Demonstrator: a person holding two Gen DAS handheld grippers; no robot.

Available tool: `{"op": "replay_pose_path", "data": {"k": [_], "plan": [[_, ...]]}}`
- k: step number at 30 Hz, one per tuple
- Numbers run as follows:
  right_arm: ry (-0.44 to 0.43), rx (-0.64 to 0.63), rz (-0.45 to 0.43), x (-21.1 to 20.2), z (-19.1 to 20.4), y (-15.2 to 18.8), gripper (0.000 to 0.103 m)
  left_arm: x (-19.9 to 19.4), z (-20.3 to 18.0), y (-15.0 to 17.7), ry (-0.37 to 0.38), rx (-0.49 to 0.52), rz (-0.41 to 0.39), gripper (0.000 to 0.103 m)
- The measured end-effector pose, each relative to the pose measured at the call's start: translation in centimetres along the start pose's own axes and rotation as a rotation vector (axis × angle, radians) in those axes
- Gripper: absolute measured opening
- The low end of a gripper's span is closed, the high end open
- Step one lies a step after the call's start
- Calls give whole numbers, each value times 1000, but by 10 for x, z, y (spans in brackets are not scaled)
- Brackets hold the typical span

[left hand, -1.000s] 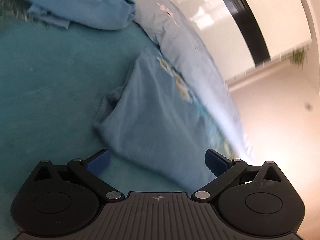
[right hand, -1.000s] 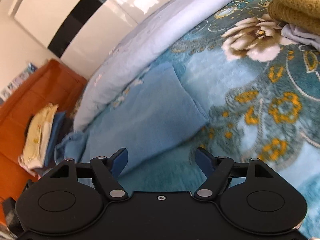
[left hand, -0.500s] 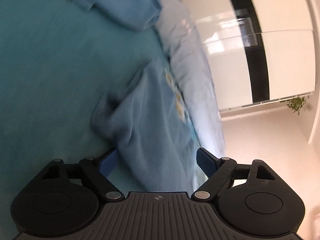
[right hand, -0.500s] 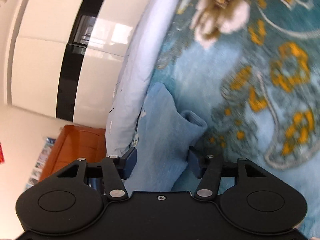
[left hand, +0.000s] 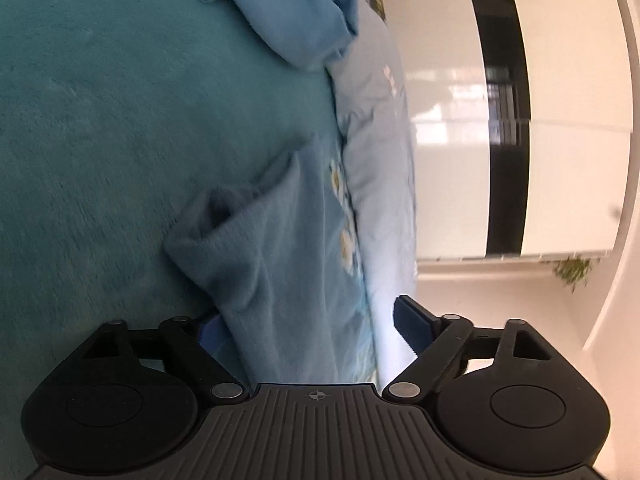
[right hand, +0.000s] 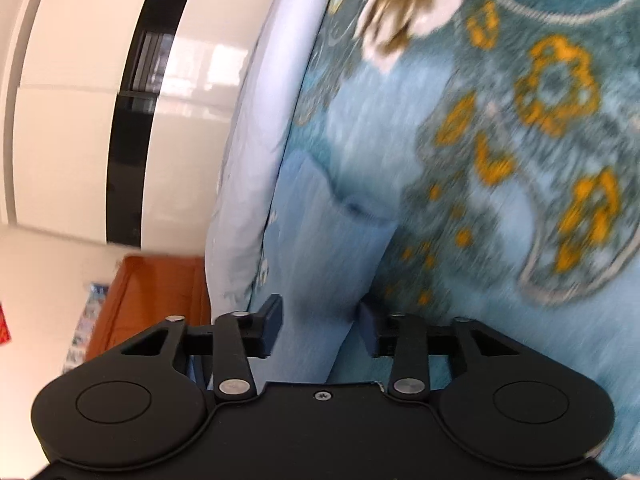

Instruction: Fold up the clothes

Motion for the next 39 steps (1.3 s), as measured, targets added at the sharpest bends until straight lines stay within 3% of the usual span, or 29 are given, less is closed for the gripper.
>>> {"op": "replay_pose_path", "data": {"k": [3, 4, 6, 7, 8, 12, 21, 28, 32, 39], "plan": [[-4, 6, -35, 2, -1, -9, 31, 2, 3, -7, 15, -24, -17, 78], [-6, 0, -39, 4, 1, -10, 31, 3, 4, -8, 10, -24, -16, 70], [-8, -11, -42, 10, 3, -11, 30, 6, 6, -9, -13, -17, -16, 43], [-11, -12, -45, 12, 3, -12, 29, 6, 8, -11, -34, -20, -14, 24], [-15, -6, -49, 14, 4, -12, 26, 6, 11, -12, -54, -24, -11, 15], [-14, -6, -52, 12, 5, -12, 15, 2, 11, -11, -76, -46, -16, 11], [-17, -77, -69, -37, 23, -1, 13, -45, -22, 17, -69, 28, 5, 10], [35, -90, -31, -98, 3, 24, 13, -89, 0, 46, -133, 52, 80, 10], [96, -85, 9, -117, -22, 40, 13, -109, 31, 49, -228, 46, 112, 10], [143, -63, 16, -118, -41, 45, 13, -152, 11, 33, -261, 193, 33, 10]]}}
Point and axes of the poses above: each gripper's, at about its wrist camera, not at the fingertips, and x roughly the way its jaws point, z to its left, y to its underside, the point moved 9 cm from there along x, roughly the way its jaws point, and after that the axes turned 2 degrees about x, right-handed, at the moved point
